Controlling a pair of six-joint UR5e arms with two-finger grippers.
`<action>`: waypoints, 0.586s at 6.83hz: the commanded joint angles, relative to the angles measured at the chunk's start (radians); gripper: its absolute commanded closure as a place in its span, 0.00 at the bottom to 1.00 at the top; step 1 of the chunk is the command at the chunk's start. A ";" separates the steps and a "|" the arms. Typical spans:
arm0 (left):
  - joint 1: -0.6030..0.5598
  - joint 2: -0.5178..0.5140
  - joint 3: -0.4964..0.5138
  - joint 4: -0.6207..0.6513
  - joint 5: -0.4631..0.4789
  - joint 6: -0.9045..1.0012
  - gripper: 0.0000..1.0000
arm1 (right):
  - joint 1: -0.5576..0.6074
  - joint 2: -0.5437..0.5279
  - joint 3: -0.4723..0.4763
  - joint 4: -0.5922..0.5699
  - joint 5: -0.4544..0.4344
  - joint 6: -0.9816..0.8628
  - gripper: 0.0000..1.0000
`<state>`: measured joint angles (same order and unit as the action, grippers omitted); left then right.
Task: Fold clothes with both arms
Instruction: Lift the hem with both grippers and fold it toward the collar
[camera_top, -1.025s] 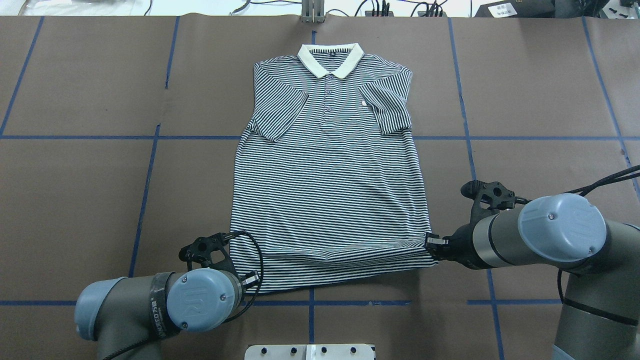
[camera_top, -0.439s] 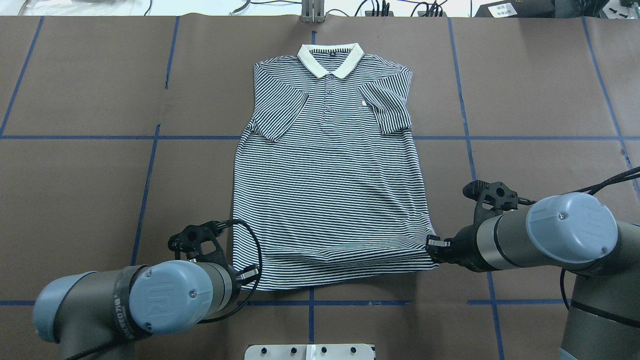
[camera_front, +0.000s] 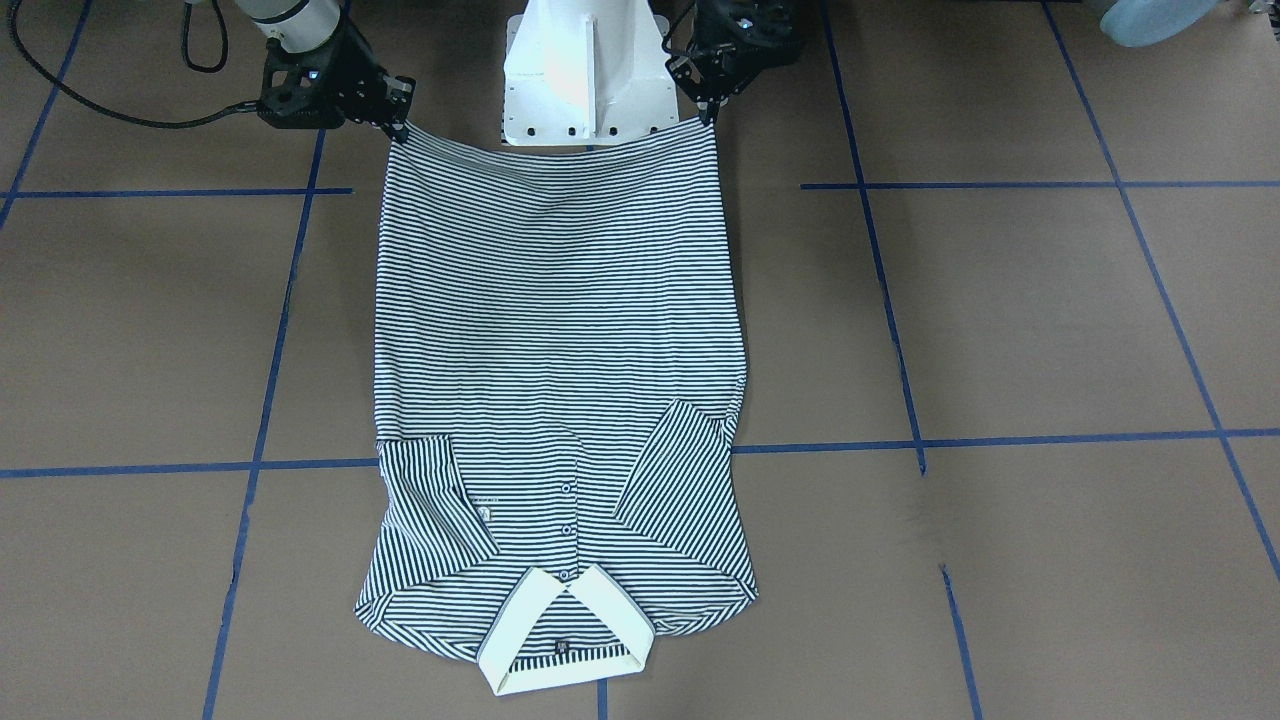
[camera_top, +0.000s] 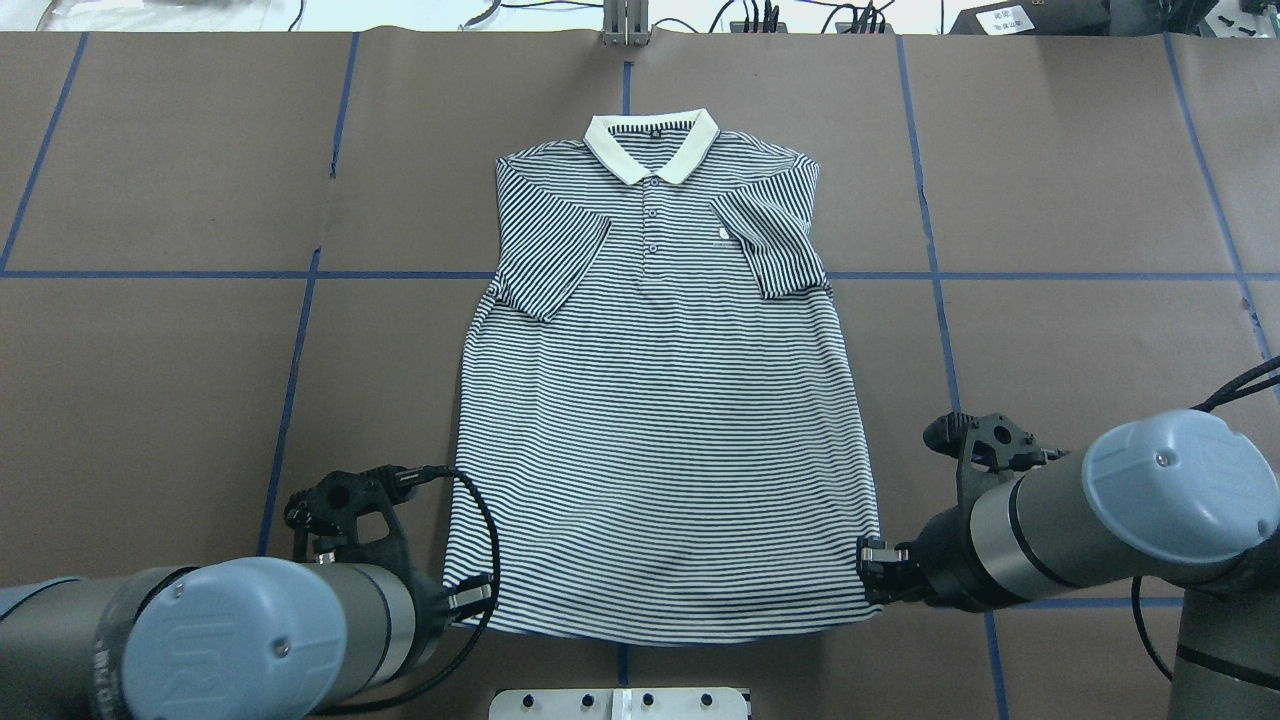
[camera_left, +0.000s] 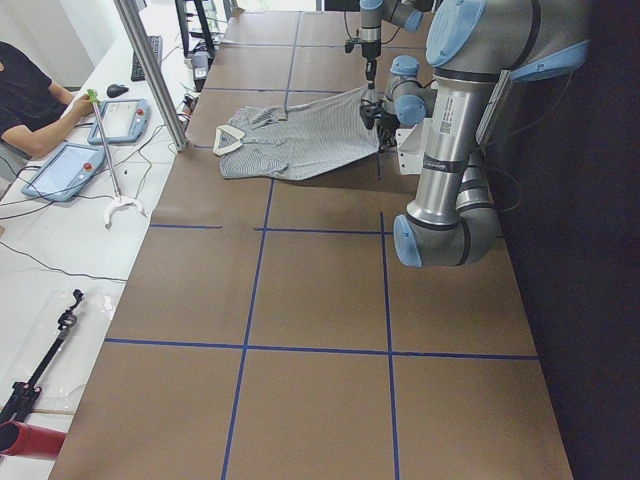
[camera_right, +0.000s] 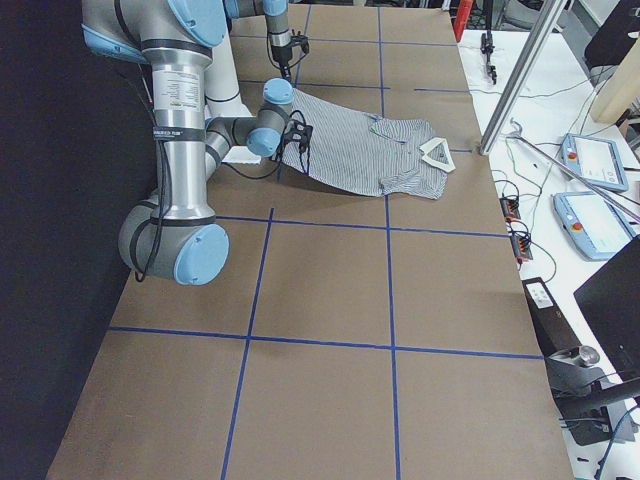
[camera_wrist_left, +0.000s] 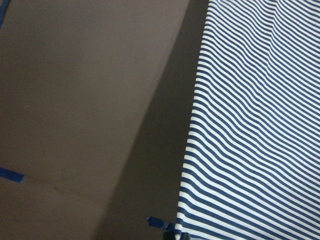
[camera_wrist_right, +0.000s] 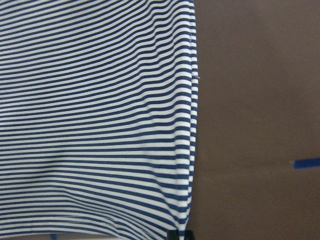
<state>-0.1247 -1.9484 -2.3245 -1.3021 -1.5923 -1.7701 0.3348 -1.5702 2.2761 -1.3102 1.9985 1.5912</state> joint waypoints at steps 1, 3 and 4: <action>0.120 0.028 -0.137 0.110 -0.008 -0.006 1.00 | -0.132 -0.019 0.080 0.002 0.020 0.065 1.00; 0.157 0.068 -0.164 0.106 -0.012 -0.008 1.00 | -0.099 -0.013 0.095 0.002 0.020 0.062 1.00; 0.149 0.056 -0.151 0.099 -0.009 -0.002 1.00 | -0.058 -0.007 0.085 0.003 0.011 0.044 1.00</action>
<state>0.0230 -1.8888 -2.4795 -1.1988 -1.6025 -1.7761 0.2377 -1.5827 2.3657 -1.3082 2.0164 1.6481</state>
